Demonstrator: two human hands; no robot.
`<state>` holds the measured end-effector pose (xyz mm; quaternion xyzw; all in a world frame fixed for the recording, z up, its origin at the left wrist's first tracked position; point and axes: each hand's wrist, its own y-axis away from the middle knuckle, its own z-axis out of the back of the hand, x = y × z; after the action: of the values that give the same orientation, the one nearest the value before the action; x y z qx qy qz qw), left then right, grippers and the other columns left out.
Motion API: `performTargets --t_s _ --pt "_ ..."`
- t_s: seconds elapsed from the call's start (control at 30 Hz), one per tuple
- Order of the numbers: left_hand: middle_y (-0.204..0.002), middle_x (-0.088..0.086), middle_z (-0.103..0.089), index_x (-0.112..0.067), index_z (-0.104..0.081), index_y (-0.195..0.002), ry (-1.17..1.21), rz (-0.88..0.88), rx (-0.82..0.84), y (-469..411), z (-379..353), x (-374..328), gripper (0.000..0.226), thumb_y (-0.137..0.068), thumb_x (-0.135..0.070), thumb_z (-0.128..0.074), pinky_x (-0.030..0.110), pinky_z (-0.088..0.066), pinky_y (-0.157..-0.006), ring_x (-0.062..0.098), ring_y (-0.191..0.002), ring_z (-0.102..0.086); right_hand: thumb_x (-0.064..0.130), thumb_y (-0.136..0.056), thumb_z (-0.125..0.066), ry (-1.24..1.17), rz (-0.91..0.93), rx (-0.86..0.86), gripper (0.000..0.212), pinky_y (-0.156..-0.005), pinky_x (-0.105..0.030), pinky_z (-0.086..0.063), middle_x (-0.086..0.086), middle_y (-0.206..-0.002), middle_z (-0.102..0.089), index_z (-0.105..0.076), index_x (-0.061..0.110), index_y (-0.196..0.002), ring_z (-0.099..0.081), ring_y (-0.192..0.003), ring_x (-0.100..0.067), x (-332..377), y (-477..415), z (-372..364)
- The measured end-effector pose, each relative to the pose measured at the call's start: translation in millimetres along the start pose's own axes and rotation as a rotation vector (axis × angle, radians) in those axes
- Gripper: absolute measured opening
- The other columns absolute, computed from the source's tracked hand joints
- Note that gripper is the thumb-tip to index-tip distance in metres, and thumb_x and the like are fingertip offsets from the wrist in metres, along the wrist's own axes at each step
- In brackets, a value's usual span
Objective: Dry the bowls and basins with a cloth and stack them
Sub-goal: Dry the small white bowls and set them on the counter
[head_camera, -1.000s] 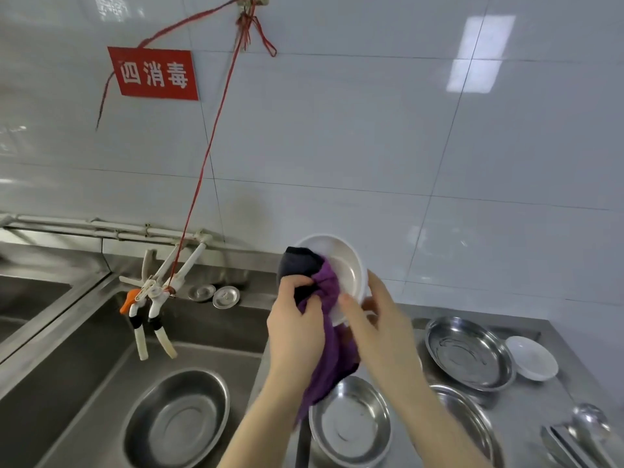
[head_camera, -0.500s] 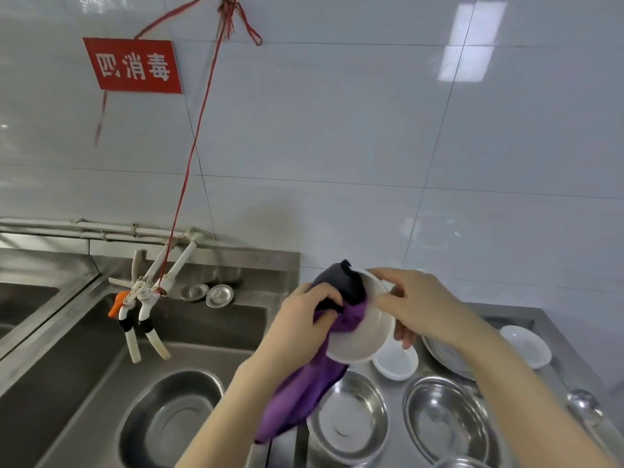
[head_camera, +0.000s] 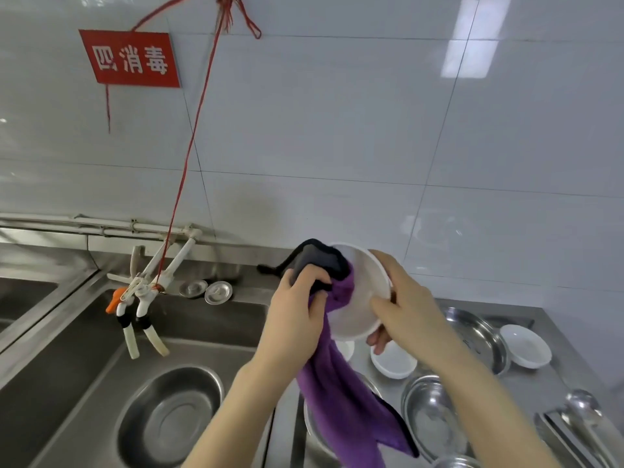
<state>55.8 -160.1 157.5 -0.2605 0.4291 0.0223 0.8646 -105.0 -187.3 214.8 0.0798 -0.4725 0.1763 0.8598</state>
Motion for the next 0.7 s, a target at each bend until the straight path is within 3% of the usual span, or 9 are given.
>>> performTargets --t_s 0.13,0.27,0.37,0.43,0.47,0.6,0.7 --pt "-0.105 -0.011 -0.051 -0.031 -0.059 -0.099 -0.064 -0.1 0.134 -3 3 -1 0.025 -0.091 -0.009 -0.055 0.015 -0.04 -0.08 0.006 -0.09 -0.053 -0.004 -0.084 -0.036 0.107 -0.015 0.126 0.068 -0.047 -0.031 -0.054 -0.011 -0.068 -0.07 -0.048 0.048 -0.126 -0.067 -0.048 -0.03 4 -3 26" --pt "-0.099 -0.009 -0.053 -0.03 -0.062 -0.102 0.009 0.018 -0.102 -2 -7 -15 0.024 -0.092 -0.01 -0.053 0.007 -0.038 -0.07 0.005 -0.086 -0.053 -0.003 -0.085 -0.037 -0.068 -0.04 -0.128 0.061 -0.041 -0.029 -0.047 -0.009 -0.07 -0.066 -0.054 0.04 -0.125 -0.057 -0.039 -0.02 -3 -3 6" --pt "-0.097 -0.006 -0.053 -0.027 -0.059 -0.101 0.118 0.185 -0.265 13 -26 -33 0.021 -0.092 -0.009 -0.054 0.004 -0.037 -0.068 0.001 -0.085 -0.05 0.0 -0.088 -0.041 -0.263 -0.041 -0.321 0.052 -0.055 -0.034 -0.054 -0.001 -0.081 -0.068 -0.055 0.038 -0.12 -0.065 -0.058 -0.018 -7 -1 -22" --pt "-0.099 -0.007 -0.056 -0.029 -0.057 -0.1 0.192 0.23 -0.289 22 -32 -35 0.02 -0.092 -0.011 -0.054 0.01 -0.038 -0.071 0.001 -0.089 -0.052 0.001 -0.091 -0.043 -0.243 -0.013 -0.374 0.048 -0.058 -0.015 -0.049 0.007 -0.089 -0.067 -0.054 0.038 -0.121 -0.062 -0.066 -0.001 -9 0 -31" --pt "-0.1 -0.007 -0.057 -0.029 -0.058 -0.1 0.22 0.236 -0.269 22 -32 -30 0.02 -0.092 -0.011 -0.055 0.013 -0.039 -0.073 0.003 -0.091 -0.053 0.0 -0.092 -0.043 -0.227 -0.005 -0.347 0.049 -0.053 -0.011 -0.046 0.005 -0.09 -0.068 -0.055 0.034 -0.124 -0.061 -0.062 0.001 -9 -1 -31" --pt "-0.101 -0.01 -0.058 -0.031 -0.06 -0.1 0.074 0.101 -0.104 13 -17 -8 0.021 -0.092 -0.012 -0.057 0.005 -0.038 -0.075 0.001 -0.093 -0.052 -0.004 -0.086 -0.039 -0.085 -0.026 -0.122 0.052 -0.042 -0.033 -0.051 -0.012 -0.067 -0.068 -0.055 0.032 -0.12 -0.063 -0.043 -0.028 -8 -2 -8" --pt "-0.101 -0.013 -0.055 -0.03 -0.061 -0.101 -0.08 -0.051 0.148 2 -1 3 0.021 -0.09 -0.013 -0.059 0.015 -0.042 -0.079 0.006 -0.09 -0.054 -0.005 -0.082 -0.037 0.066 -0.083 0.102 0.048 -0.038 -0.03 -0.046 -0.014 -0.059 -0.067 -0.059 0.033 -0.103 -0.061 -0.042 -0.032 -6 -4 18"
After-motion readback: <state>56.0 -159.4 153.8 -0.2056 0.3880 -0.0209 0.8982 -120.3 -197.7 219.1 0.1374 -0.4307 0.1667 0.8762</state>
